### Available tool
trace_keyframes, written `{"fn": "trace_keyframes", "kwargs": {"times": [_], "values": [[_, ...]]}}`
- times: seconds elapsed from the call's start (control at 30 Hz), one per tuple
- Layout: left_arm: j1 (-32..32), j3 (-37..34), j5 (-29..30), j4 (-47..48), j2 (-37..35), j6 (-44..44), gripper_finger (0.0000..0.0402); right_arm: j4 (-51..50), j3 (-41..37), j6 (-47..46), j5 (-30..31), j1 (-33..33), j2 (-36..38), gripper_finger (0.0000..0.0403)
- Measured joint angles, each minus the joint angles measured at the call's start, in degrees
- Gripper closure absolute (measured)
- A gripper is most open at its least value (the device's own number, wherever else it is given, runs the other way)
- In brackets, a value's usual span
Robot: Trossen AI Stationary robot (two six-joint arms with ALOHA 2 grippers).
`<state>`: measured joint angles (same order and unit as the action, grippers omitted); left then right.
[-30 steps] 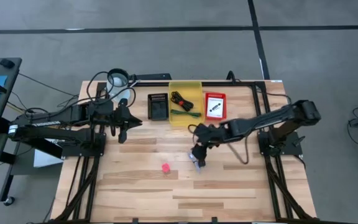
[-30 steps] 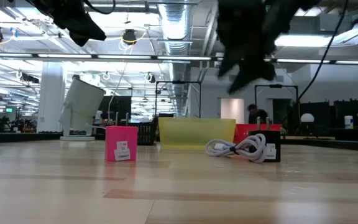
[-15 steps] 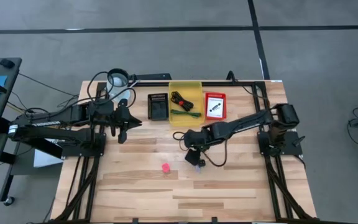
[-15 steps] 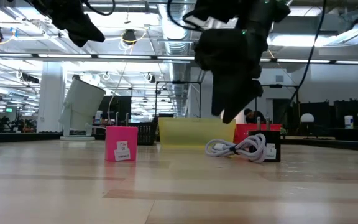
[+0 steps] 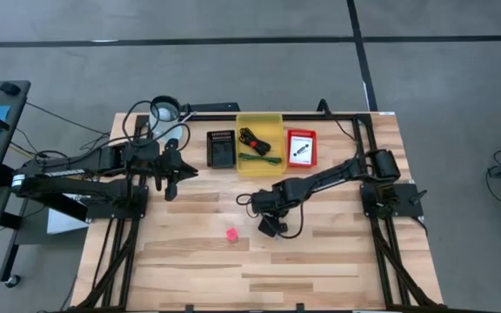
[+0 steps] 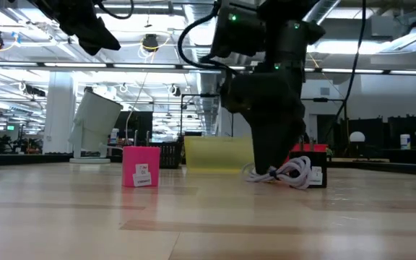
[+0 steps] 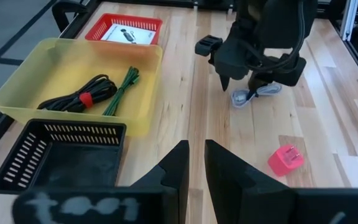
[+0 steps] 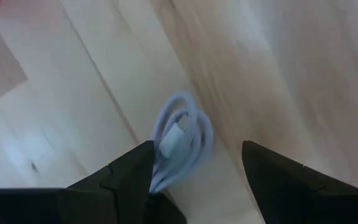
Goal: Pick and place items into bin
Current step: Put the light blue charger cable into the yellow bin
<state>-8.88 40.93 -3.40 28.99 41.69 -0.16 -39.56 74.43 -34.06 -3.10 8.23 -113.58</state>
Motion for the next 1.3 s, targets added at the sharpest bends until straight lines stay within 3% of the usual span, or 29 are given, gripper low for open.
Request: {"fn": "trace_keyframes", "kwargs": {"times": [0.2,0.43,0.5,0.7,0.83,1.17,1.3], "values": [[0.0,0.0,0.0,0.4,0.0,0.0,0.0361,-0.5,0.2,-0.3,-0.5,0.0,-0.9,0.0193],[0.0,0.0,0.0,0.4,0.0,0.0,0.0361,-1.0,-0.1,0.1,-1.3,-0.4,0.7,0.0349],[0.0,0.0,0.0,0.4,0.0,0.0,0.0361,-0.9,-0.1,1.0,-2.0,-0.7,1.8,0.0378],[0.0,0.0,0.0,0.4,0.0,0.0,0.0361,-1.8,1.8,1.3,-1.1,-1.9,4.9,0.0357],[0.0,0.0,0.0,0.4,0.0,0.0,0.0361,-2.2,5.6,5.3,1.3,-3.3,7.2,0.0378],[0.0,0.0,0.0,0.3,0.0,0.0,0.0361,-2.4,18.7,19.2,16.4,-11.9,9.8,0.0373],[0.0,0.0,0.0,0.3,0.0,0.0,0.0361,-1.6,21.7,23.9,17.5,-17.2,9.8,0.0374]]}}
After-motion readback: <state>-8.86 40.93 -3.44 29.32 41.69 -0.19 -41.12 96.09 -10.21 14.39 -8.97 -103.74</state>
